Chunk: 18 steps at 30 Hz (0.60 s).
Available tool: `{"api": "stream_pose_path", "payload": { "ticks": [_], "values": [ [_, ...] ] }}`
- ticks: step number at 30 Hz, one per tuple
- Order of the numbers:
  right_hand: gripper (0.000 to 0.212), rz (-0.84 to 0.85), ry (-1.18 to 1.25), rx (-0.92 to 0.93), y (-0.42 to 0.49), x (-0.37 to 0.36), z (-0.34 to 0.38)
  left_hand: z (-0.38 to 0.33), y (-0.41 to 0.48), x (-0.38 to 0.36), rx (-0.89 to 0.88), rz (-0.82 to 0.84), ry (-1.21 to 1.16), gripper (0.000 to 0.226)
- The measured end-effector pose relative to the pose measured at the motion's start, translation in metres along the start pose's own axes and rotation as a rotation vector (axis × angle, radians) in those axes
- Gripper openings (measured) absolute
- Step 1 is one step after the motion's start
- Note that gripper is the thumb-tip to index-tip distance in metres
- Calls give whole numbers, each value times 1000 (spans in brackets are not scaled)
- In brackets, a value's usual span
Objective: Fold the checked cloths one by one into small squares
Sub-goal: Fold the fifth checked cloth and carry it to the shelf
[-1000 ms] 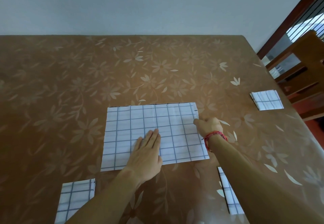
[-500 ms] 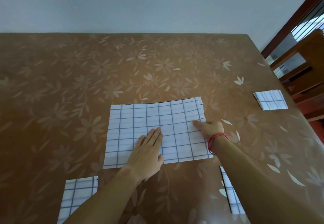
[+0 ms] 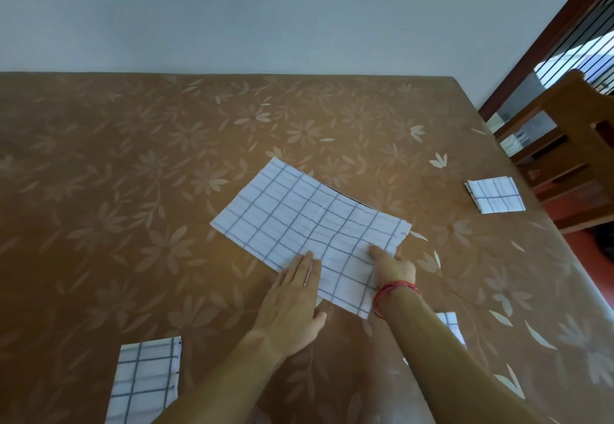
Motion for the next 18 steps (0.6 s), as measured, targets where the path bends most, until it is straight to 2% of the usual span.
{"api": "stream_pose_path", "payload": {
  "ticks": [2, 4, 10, 12, 13, 14, 15, 16, 17, 18],
  "values": [
    [5, 58, 112, -105, -10, -5, -10, 3, -1, -3, 49, -6, -10, 79],
    [6, 154, 165, -179, -21, -9, -17, 9, -2, -5, 98, -18, -14, 75],
    [15, 478, 151, -233, -43, -9, -26, 35, -12, -4, 168, -38, 26, 79],
    [21, 561, 152, -230, -45, 1, -29, 41, -19, -4, 167, -13, 4, 82],
    [25, 550, 92, -224, -46, 7, -31, 44, -23, -3, 163, 2, -15, 83],
    [46, 527, 76, -295, -42, 14, -37, 46, -27, -1, 152, 10, -48, 84],
    [87, 375, -13, -389, -43, 25, -42, 46, -32, 1, 143, 26, -86, 85],
    [77, 376, -352, -387, -42, 32, -47, 47, -37, 4, 125, 36, -117, 85],
    [54, 435, -843, -296, -44, 44, -43, 47, -42, 6, 104, 41, -143, 83],
    [45, 500, -1294, -102, -44, 40, -34, 47, -48, 6, 85, 48, -163, 82]
  ]
}}
Point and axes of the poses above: each hand's wrist, its own y-axis towards the middle knuckle, its own x-axis out of the back of the hand, z = x × y, the point moved 5 cm from there along y, towards the middle knuckle, and after that the axes turned 10 degrees about y, right-handed, at the moved point
